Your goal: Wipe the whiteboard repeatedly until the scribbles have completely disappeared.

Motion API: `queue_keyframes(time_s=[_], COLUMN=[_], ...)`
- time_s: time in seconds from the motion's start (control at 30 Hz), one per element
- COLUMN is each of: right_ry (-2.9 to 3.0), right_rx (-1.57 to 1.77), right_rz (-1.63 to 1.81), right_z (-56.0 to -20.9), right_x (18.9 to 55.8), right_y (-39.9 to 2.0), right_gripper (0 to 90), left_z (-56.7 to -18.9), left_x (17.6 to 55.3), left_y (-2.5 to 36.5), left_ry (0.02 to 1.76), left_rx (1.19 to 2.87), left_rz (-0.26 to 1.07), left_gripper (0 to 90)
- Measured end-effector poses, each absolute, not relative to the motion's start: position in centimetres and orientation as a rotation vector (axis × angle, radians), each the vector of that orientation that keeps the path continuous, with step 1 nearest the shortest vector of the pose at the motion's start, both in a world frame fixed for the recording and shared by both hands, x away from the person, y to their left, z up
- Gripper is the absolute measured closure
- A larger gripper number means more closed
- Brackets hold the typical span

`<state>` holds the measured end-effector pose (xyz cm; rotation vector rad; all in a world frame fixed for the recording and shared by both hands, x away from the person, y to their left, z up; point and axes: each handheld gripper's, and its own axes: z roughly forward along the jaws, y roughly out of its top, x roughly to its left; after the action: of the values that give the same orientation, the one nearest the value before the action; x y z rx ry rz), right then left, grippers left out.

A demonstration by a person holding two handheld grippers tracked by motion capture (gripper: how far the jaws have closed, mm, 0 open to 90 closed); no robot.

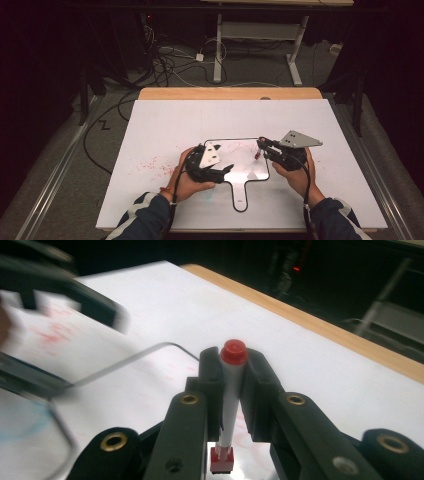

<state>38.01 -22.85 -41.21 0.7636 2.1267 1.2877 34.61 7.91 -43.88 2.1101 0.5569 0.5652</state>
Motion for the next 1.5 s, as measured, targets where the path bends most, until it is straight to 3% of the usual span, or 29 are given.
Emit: queue_keyframes(time_s=[0.2,0.5,0.67,1.03,1.23,1.5], right_ry=[2.084,2.099,2.055,2.059,2.002,2.07], right_rx=[0.779,0.768,0.758,0.831,0.85,0.901], right_rz=[1.205,1.28,1.091,1.227,1.043,1.194], right_z=[-42.2,-42.6,-42.3,-42.5,-42.2,-42.0], right_x=[39.8,40.1,40.3,41.6,42.1,42.2], right_y=[-22.9,-19.8,-19.5,-19.3,-19.4,-18.7], right_gripper=[81.4,81.4,81.4,81.4,81.5,81.4], left_z=[-44.6,-46.0,-45.9,-46.2,-46.1,-46.1], left_x=[32.6,30.2,29.5,29.9,29.9,29.9], left_y=[14.2,19.8,20.4,19.3,19.2,19.0], left_ry=[0.712,0.884,0.886,0.836,0.829,0.82], left_rx=[2.087,2.03,1.984,2.039,2.038,2.036], left_rz=[0.664,0.65,0.645,0.651,0.643,0.638], left_gripper=[21.7,21.7,20.4,20.5,20.5,20.5])
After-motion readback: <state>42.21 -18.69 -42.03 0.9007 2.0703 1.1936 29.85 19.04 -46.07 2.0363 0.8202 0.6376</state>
